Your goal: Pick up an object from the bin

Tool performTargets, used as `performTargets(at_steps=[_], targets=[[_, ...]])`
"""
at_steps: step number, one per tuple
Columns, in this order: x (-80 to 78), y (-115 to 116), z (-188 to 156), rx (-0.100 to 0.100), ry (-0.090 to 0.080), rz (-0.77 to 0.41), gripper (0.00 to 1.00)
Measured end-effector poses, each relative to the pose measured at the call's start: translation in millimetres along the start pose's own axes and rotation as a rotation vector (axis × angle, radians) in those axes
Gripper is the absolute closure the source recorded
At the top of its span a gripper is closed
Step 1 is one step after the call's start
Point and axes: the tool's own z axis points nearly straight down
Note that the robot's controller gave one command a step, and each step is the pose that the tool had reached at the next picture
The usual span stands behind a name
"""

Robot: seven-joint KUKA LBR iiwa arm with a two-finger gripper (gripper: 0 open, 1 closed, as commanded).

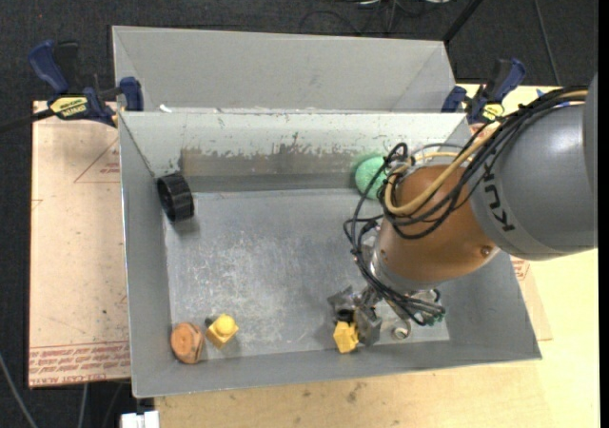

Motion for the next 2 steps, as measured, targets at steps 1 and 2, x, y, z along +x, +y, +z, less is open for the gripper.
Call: performTargets(at_steps=[1,2], targets=[[0.7,1,-4,-0.001,0.003,0.0,1.0],[0.7,1,-14,-0.001,0.004,0.001,1.0]])
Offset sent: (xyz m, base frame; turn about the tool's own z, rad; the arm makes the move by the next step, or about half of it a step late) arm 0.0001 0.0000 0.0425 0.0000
